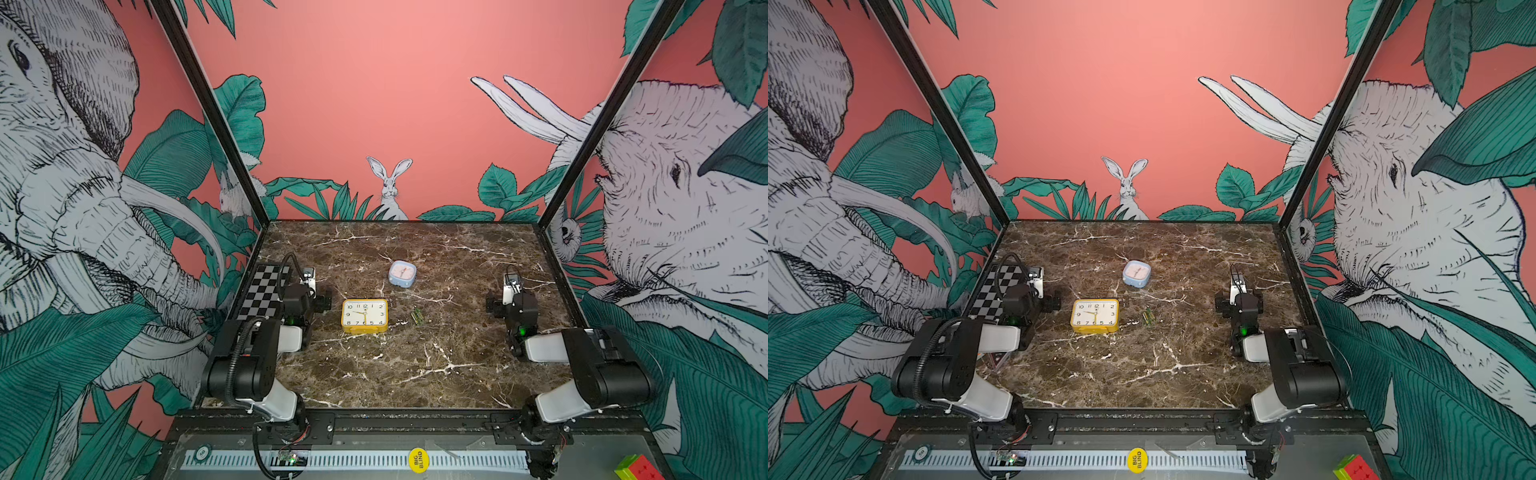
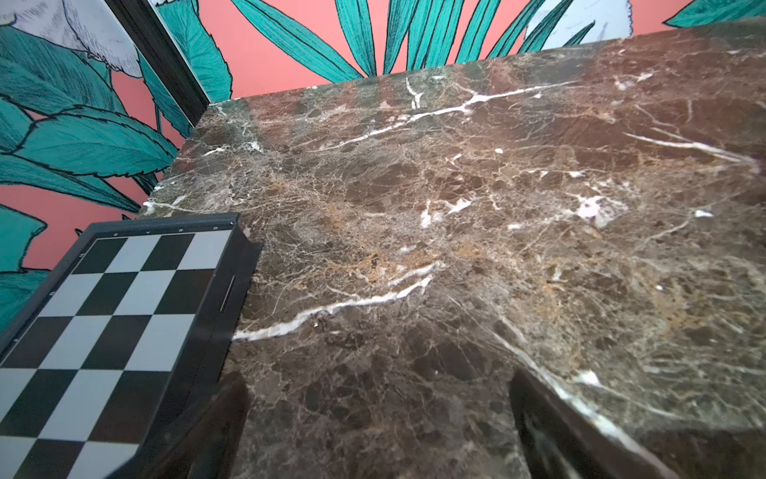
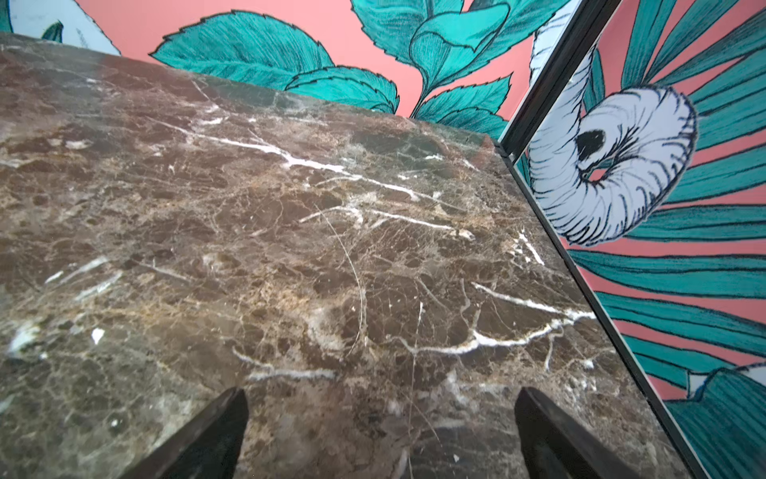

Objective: Insert the battery into the alarm
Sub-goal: Adjust the alarm at the center of the board.

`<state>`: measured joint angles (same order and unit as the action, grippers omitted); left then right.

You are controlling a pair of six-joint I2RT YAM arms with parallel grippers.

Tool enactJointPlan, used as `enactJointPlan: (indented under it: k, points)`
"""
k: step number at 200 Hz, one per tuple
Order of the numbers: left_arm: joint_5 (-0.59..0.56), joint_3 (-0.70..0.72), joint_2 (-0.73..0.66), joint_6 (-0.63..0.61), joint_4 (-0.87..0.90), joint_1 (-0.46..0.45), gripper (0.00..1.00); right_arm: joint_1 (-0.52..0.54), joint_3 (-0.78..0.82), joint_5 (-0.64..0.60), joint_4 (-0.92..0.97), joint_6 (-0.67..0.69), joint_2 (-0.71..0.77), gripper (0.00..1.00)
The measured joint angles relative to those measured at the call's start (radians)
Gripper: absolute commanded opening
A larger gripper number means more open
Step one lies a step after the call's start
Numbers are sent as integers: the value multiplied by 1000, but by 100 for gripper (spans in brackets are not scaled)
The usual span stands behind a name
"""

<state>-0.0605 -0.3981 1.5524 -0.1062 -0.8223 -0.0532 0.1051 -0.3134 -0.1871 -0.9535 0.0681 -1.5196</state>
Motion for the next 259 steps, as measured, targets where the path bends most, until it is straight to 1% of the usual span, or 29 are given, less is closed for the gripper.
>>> enactJointPlan:
  k: [43, 66, 114, 229, 246, 259]
  points:
    - [0, -2, 0, 0, -10, 0, 99, -43, -68, 34, 71, -20, -3, 98]
    - [0, -2, 0, 0, -15, 0, 99, -58, -80, 48, 92, -31, -4, 98]
    - [1, -2, 0, -1, -14, 0, 99, -62, -80, 72, 122, -39, -6, 98]
    - [1, -8, 0, -1, -15, 0, 99, -65, -80, 76, 128, -39, -5, 98]
    - [1, -18, -8, -2, 14, 0, 99, -63, -80, 96, 181, -32, 45, 99]
    - [1, -60, -40, -2, 121, 0, 99, -55, -89, 125, 267, -17, 130, 98]
